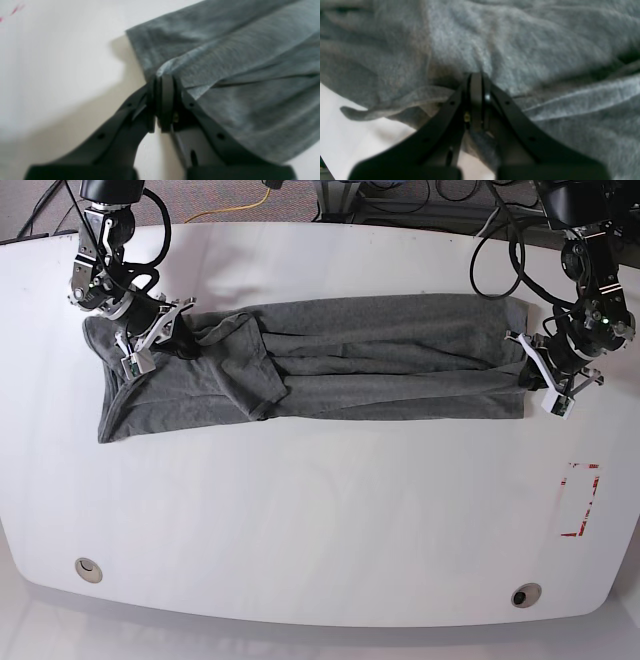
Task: Layout the t-shirt on the table in an organized manner, then fold the t-shirt properly
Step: 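Pull the strip end with the left gripper away from the right gripper, then release and regrasp the strip end with the left gripper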
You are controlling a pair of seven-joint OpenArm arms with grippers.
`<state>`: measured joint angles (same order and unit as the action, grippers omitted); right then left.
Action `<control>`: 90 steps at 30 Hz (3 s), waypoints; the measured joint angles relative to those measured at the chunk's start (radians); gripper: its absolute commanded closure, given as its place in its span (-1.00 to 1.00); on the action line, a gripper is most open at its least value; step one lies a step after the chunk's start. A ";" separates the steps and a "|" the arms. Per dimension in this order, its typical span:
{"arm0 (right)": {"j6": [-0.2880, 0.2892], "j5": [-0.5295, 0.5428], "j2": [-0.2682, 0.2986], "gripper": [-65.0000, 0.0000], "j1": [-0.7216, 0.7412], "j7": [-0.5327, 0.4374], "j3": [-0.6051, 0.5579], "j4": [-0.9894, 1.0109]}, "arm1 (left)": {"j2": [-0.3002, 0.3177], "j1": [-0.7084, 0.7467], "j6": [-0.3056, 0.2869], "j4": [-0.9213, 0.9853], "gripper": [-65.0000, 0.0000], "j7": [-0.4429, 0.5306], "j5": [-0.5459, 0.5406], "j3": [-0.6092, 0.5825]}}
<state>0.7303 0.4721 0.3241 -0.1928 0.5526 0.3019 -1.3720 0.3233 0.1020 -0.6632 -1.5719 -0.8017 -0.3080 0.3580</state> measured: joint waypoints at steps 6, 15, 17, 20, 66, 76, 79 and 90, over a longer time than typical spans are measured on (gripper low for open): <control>0.001 0.004 -0.003 0.99 0.006 -0.007 0.000 0.008 | 0.025 0.009 -0.001 0.000 0.99 0.002 -0.002 0.000; 0.003 0.004 -0.003 0.99 0.008 -0.007 0.000 0.012 | 0.043 0.022 -0.003 -0.003 0.99 0.002 -0.006 -0.002; 0.003 0.004 -0.003 0.99 0.008 -0.007 0.000 0.012 | 0.050 0.031 -0.003 -0.006 0.99 0.005 -0.008 -0.002; 0.003 0.004 -0.003 0.99 0.009 -0.007 0.000 0.012 | 0.051 0.050 -0.003 -0.018 0.98 0.004 -0.006 -0.002; -0.005 0.003 -0.019 0.99 0.010 -0.011 0.000 0.013 | 0.109 0.129 -0.030 -0.066 -0.64 -0.256 -0.262 0.217; -0.005 0.003 -0.019 0.99 0.011 -0.011 0.000 0.013 | 0.079 0.204 -0.031 -0.064 -0.63 -0.265 -0.423 0.182; -0.005 0.004 -0.019 0.99 0.011 -0.011 0.000 0.013 | 0.066 0.205 -0.034 -0.064 -0.63 -0.264 -0.438 0.166; -0.005 0.004 -0.020 0.99 0.011 -0.011 0.000 0.013 | 0.008 0.205 -0.035 0.039 -0.63 -0.245 -0.438 0.166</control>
<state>0.7258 0.4759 0.3042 -0.1814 0.5411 0.3019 -1.3594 0.3313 0.3069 -0.6979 -1.5330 -1.0466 -0.7460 0.5240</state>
